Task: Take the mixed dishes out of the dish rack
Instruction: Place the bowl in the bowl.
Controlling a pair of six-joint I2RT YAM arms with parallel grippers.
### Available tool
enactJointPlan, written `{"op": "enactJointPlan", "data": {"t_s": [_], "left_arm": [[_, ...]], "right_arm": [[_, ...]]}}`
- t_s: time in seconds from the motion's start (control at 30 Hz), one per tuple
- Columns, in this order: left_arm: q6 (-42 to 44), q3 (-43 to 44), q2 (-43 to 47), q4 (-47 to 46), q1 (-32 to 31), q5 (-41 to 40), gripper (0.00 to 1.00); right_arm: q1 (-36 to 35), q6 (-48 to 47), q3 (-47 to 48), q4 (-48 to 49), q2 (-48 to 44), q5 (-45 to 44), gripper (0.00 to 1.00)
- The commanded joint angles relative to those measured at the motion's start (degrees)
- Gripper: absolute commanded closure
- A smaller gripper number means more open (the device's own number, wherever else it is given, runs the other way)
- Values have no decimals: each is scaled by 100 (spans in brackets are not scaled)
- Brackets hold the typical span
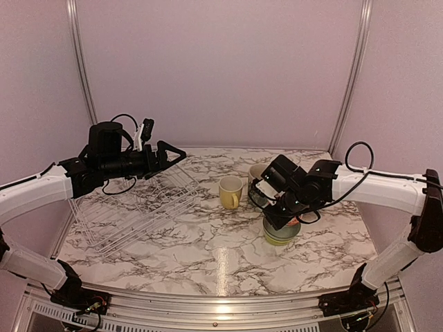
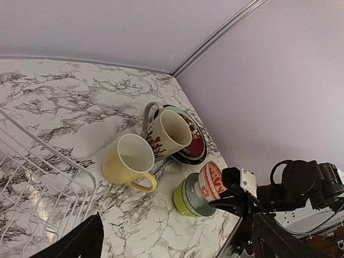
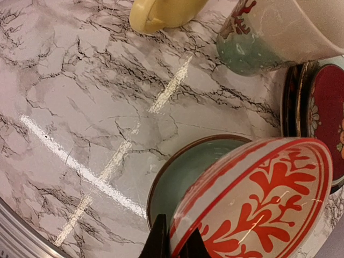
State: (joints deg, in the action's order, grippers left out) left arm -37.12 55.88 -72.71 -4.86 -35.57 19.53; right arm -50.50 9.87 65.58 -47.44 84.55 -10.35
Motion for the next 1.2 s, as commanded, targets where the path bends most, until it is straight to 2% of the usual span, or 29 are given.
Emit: {"op": "enactJointPlan", "data": {"t_s": [0.0, 0.33, 1.07, 1.17], "left_arm": [[35, 26, -4, -56, -9, 86, 1], [80, 46, -22, -24, -3, 114, 1], [91, 13, 10, 15, -5, 104, 1], [95, 11, 23, 43, -7, 93, 1]], "right_arm": [[107, -105, -4, 60, 18, 42, 100], [186, -185, -71, 162, 323, 312, 100], [220, -71, -257, 171, 497, 182, 100], [222, -56, -244, 200, 460, 153, 93]]}}
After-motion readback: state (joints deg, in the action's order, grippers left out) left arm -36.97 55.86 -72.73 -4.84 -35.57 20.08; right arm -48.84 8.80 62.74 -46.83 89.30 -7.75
